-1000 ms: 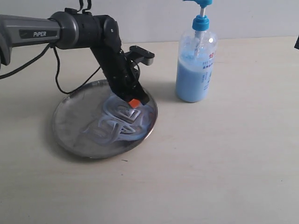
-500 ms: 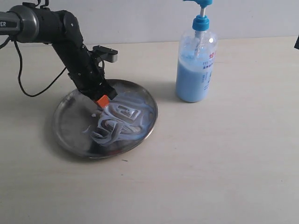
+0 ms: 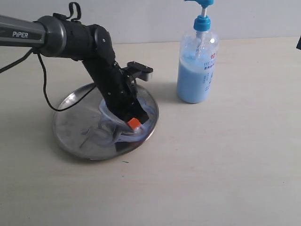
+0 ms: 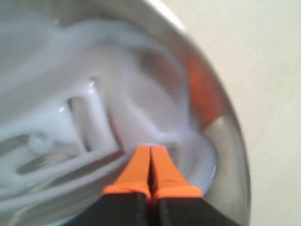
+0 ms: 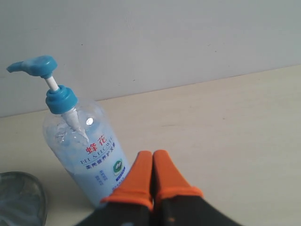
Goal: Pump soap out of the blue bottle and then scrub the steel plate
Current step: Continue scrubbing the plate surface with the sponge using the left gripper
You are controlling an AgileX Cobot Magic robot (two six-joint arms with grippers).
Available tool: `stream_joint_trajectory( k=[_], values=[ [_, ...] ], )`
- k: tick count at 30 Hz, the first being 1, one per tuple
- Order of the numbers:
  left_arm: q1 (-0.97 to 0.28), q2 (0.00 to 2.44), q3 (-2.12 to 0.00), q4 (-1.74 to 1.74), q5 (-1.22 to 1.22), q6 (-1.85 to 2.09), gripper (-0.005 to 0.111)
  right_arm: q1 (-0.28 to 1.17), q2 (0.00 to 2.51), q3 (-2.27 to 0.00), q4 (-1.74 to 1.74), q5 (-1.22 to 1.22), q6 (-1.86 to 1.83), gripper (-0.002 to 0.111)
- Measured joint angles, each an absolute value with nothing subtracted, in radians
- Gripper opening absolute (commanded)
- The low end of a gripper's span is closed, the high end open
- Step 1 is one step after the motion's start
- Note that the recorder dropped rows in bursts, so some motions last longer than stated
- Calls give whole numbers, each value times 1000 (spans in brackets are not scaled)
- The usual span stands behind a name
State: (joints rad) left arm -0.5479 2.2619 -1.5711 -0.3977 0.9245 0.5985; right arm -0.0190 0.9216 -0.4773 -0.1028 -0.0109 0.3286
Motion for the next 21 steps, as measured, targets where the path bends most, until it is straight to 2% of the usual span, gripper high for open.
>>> stream_joint_trajectory(
  k=[6,21],
  values=[
    [-580,2264,-1581,-393,877,596,0,-19,922,-477,-103,-11,329,0],
    [-527,2305,-1681,-267,862,550,0,-19,922,-477,-103,-11,329,0]
  ],
)
